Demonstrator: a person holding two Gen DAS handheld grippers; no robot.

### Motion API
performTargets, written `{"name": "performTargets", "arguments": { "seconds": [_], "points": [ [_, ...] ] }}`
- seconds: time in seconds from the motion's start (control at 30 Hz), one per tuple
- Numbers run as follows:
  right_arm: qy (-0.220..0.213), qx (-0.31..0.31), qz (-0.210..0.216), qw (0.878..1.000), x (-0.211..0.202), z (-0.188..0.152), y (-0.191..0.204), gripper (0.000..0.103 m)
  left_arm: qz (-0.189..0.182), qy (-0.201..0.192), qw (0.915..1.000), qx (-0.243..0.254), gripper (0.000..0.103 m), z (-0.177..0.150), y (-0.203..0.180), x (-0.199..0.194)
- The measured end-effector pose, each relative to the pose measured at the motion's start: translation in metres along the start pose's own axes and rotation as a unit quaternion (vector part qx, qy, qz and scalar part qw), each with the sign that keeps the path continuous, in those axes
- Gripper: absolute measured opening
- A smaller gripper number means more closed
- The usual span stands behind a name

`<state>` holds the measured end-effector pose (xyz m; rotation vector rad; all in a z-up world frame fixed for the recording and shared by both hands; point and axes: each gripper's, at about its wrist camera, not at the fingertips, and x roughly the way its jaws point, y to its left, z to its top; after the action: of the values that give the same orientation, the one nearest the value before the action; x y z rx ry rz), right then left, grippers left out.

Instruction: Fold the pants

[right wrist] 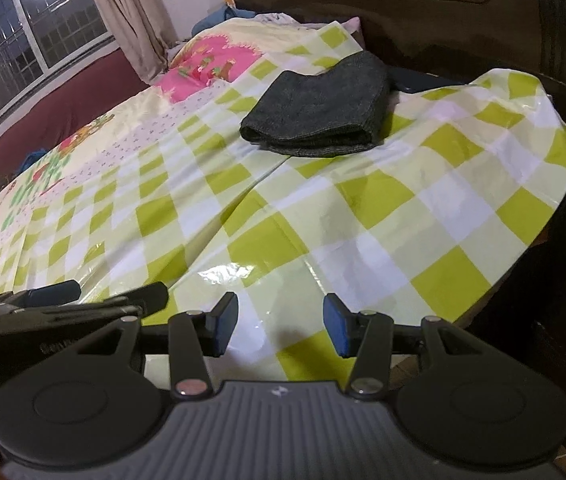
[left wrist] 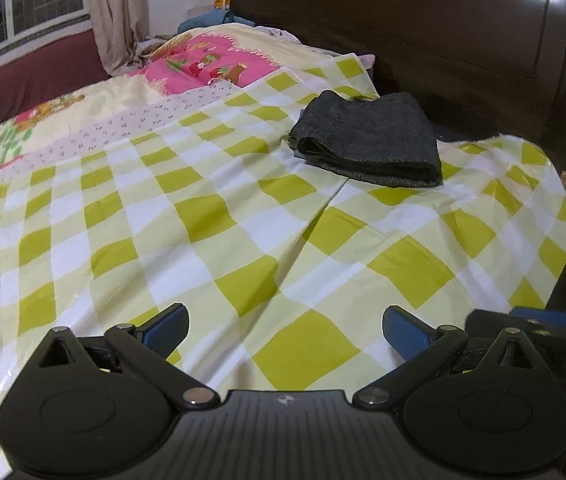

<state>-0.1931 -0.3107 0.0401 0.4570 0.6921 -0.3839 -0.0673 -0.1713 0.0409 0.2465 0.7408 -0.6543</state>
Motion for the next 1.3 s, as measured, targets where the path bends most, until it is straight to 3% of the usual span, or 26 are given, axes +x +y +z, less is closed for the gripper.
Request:
{"name": "performTargets", "arguments": {
  "seconds": [0.1,0.6,1.3],
  "points": [
    [0.000,-0.002,0.001,1.000,0.001,0.001,0.002,0.049,0.018,-0.010,0.9997,0.010,0.103,0.000,-0.003,-0.003],
    [0.018,-0.001,-0.005,1.000,0.008,0.000,0.002,0.049,0.017,0.025,0.9995,0.003,0.103,-0.002,-0.002,0.006],
    [0.022,0.005,-0.003,1.000,0.009,-0.004,-0.001,0.049,0.020,0.024,0.9995,0.008,0.103,-0.005,-0.003,0.007]
  ]
}}
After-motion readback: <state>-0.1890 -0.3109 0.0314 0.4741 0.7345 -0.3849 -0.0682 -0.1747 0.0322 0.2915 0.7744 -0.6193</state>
